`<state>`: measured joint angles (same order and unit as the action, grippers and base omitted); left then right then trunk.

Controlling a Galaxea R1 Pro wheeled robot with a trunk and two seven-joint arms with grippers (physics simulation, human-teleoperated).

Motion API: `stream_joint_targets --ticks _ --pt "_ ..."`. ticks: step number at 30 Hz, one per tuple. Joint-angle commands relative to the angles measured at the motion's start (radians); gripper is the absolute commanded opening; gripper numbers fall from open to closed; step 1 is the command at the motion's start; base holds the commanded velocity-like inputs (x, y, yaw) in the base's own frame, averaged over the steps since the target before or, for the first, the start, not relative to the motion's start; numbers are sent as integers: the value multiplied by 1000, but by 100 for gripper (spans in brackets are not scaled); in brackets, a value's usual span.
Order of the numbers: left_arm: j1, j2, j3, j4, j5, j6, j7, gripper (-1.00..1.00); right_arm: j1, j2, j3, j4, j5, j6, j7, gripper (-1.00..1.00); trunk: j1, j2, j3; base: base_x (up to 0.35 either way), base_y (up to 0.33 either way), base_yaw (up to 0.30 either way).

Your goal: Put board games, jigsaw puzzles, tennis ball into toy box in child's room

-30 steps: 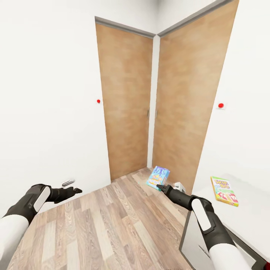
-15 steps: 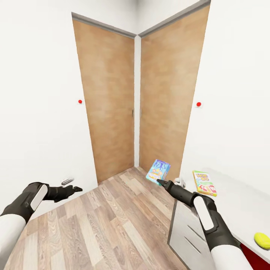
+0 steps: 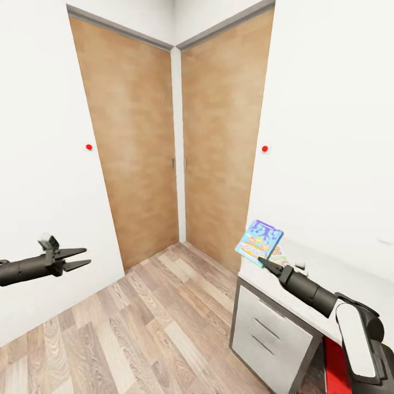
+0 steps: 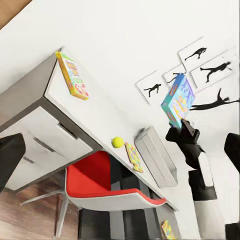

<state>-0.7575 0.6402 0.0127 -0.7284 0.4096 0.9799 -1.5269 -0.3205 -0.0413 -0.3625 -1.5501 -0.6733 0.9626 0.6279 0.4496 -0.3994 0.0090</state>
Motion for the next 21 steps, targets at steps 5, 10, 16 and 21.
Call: stream_joint_targets --ticks 5,10,16,21 --pt "7 19 2 -52 8 18 -44 100 24 0 -150 -6 -3 69 144 -100 0 -1 -5 0 0 -247" --pt "11 7 -6 -105 8 17 -44 100 42 -6 -217 -7 -2 81 241 -100 0 -1 -9 0 0 -247" --pt "12 7 -5 -110 11 14 -44 100 46 -15 -229 -4 1 82 260 -100 0 -1 -14 0 0 -235" --pt "13 7 -5 -107 12 12 -44 100 46 -15 -231 -1 3 82 262 -100 0 -1 -20 0 0 -216"
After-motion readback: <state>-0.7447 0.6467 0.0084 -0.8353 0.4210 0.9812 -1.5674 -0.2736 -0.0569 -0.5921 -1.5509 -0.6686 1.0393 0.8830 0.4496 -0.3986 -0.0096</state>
